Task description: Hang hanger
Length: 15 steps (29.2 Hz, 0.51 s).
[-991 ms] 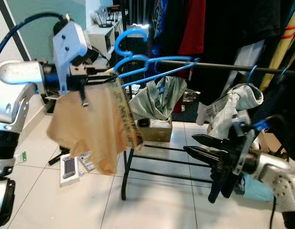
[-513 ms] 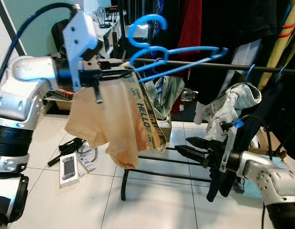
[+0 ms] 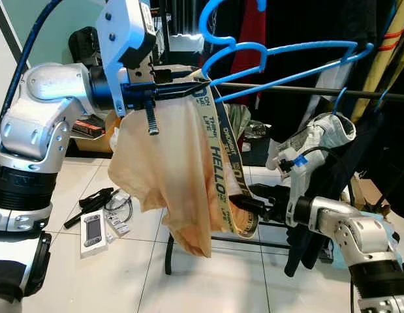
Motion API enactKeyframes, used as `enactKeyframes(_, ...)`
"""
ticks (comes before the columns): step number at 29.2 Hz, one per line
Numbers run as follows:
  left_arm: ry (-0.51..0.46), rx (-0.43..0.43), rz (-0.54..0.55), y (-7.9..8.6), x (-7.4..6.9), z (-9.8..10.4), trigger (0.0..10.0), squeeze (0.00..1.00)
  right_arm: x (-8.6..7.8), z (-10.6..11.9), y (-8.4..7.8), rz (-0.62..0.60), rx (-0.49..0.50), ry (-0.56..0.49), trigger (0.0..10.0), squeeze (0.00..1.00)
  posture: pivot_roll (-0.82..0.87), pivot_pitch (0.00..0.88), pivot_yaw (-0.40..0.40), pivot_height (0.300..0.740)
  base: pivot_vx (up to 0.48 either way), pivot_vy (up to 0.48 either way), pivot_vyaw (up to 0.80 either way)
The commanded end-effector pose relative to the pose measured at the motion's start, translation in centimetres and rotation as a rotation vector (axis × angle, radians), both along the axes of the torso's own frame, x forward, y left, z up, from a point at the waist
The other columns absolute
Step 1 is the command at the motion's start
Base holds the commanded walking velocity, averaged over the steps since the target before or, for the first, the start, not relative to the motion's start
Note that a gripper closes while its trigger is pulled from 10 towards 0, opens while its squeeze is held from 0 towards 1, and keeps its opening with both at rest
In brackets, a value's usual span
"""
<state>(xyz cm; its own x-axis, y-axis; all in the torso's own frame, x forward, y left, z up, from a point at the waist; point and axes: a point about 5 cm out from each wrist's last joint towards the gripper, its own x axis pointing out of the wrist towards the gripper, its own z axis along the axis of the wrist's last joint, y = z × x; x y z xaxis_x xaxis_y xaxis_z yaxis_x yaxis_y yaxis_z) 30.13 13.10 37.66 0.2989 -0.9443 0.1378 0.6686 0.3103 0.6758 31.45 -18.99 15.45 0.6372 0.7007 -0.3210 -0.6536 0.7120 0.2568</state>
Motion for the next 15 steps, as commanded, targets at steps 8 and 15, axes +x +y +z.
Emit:
enactKeyframes(8,-0.05,-0.036,0.021,0.6,-0.4,1.4,10.0,0.0,0.3,-1.0,-1.1,-0.082,-0.058,0.077,0.0,0.0,-0.07,0.0,0.023,0.74,0.0,0.0,0.0)
enactKeyframes(15,-0.042,-0.017,0.07,1.3,0.2,0.8,10.0,0.0,0.2,-0.6,-2.3,-0.117,-0.052,0.089,0.0,0.0,-0.08,0.0,0.026,0.74,0.0,0.0,0.0)
